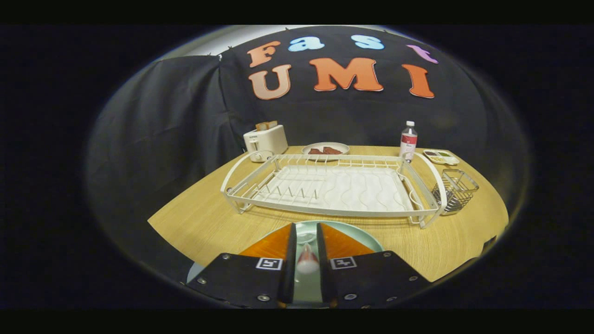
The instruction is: Take the plate from the dish rack, then take the spoon from the basket and place it into the plate.
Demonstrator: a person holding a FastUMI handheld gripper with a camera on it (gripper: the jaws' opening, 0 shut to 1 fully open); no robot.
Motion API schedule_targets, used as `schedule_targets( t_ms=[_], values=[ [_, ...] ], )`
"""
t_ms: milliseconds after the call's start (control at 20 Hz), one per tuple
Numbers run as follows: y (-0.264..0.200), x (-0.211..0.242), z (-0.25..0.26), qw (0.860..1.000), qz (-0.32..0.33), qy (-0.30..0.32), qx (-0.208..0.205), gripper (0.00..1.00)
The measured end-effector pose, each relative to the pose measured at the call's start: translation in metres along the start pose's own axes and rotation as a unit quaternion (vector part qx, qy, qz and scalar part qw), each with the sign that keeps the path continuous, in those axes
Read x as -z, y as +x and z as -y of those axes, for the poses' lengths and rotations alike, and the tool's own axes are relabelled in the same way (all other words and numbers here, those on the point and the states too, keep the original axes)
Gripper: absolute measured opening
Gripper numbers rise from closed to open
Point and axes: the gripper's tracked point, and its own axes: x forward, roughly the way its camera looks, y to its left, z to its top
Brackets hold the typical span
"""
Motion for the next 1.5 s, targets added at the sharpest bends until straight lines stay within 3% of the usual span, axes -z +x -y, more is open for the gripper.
schedule_targets(
  t_ms=[150, 200, 250, 300, 350, 850, 1200, 1500],
  values=[
    [0.001, 0.003, 0.012, 1.000, -0.025, 0.000, 0.002, 0.54],
    [0.002, 0.000, 0.019, 1.000, -0.028, 0.000, 0.006, 0.71],
    [0.000, -0.005, 0.027, 1.000, -0.026, 0.000, 0.013, 0.79],
    [-0.002, -0.013, 0.034, 1.000, -0.022, 0.002, 0.018, 0.94],
    [-0.003, -0.022, 0.041, 1.000, -0.016, 0.004, 0.024, 0.98],
    [-0.046, -0.128, 0.135, 0.991, 0.078, 0.016, 0.110, 0.98],
    [-0.099, -0.181, 0.186, 0.973, 0.143, 0.030, 0.180, 0.98],
    [-0.137, -0.205, 0.207, 0.959, 0.181, 0.034, 0.215, 0.98]
  ],
)
